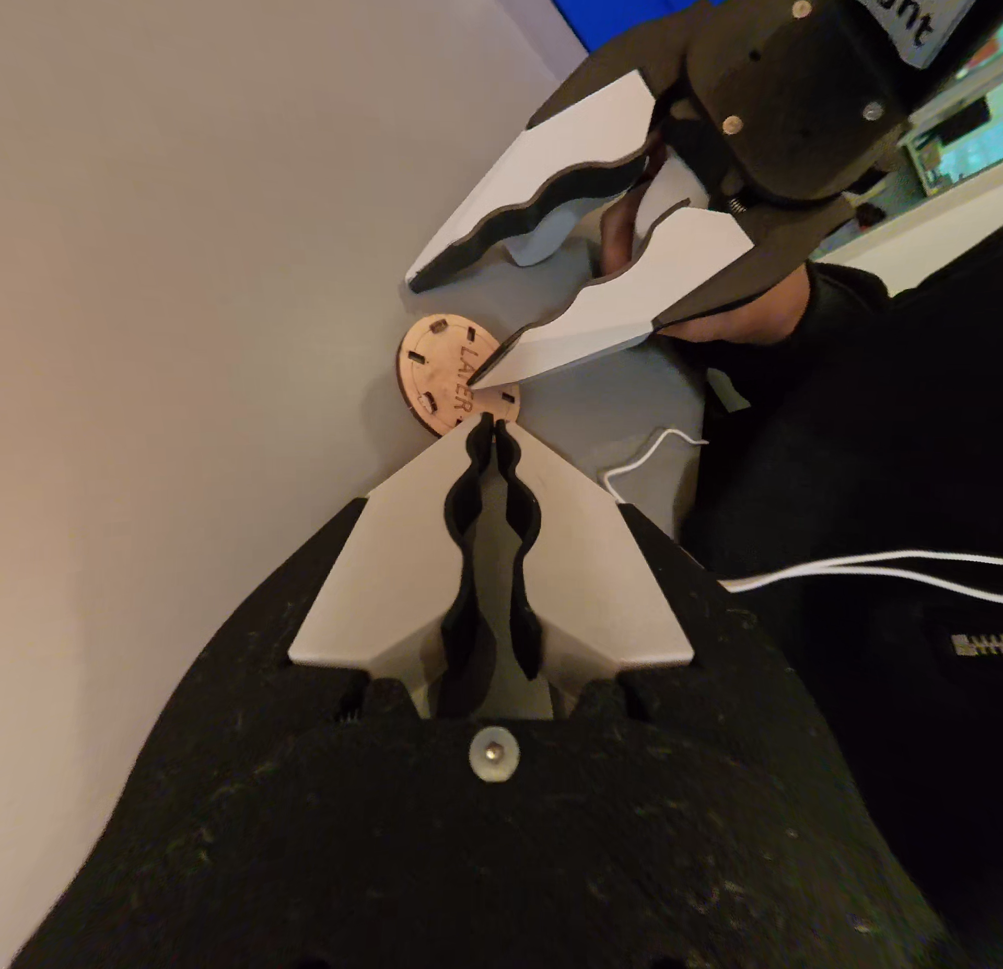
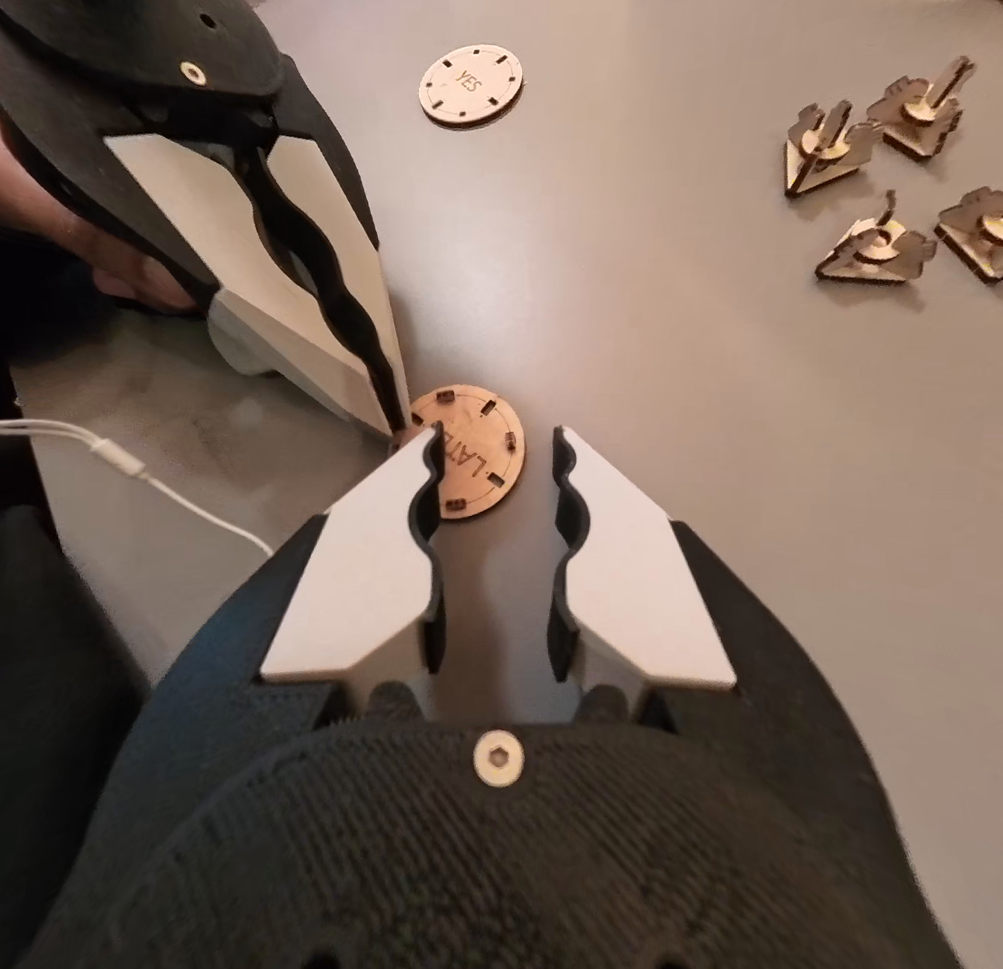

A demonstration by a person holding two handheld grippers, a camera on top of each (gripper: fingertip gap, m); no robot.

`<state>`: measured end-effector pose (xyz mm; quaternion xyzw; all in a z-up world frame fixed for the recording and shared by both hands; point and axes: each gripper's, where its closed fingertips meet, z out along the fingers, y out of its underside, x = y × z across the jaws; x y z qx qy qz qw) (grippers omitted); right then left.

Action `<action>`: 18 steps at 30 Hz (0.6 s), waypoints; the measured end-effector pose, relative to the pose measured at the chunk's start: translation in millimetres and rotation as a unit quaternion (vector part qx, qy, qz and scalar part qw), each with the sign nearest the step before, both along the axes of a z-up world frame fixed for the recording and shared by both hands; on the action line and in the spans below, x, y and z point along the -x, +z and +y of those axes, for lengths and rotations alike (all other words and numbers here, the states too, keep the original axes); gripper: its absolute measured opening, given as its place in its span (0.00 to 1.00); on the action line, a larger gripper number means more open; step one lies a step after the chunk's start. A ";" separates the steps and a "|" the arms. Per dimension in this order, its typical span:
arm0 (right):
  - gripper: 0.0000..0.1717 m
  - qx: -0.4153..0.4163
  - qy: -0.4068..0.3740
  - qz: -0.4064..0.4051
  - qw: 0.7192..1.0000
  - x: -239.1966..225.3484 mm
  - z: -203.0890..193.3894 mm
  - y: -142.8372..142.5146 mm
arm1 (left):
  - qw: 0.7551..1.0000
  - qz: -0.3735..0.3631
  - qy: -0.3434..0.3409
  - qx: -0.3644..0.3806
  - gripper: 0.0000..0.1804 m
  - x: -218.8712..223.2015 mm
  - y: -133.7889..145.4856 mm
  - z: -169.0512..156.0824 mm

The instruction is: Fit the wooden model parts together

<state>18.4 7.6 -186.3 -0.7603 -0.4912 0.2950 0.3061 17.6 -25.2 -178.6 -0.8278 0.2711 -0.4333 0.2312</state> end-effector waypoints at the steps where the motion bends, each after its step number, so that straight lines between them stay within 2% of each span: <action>1: 0.24 -0.001 0.005 0.000 1.000 0.8 0.3 0.1 | 1.000 -0.001 0.003 -0.005 0.00 1.9 1.4 1.4; 8: 0.29 -0.009 0.021 -0.002 1.000 10.8 -1.5 0.2 | 0.998 0.050 0.014 -0.029 0.00 10.5 -5.9 6.5; 18: 0.22 -0.027 0.015 -0.013 0.999 17.6 -0.3 -1.8 | 0.999 0.039 0.015 -0.016 0.00 9.0 -5.4 7.1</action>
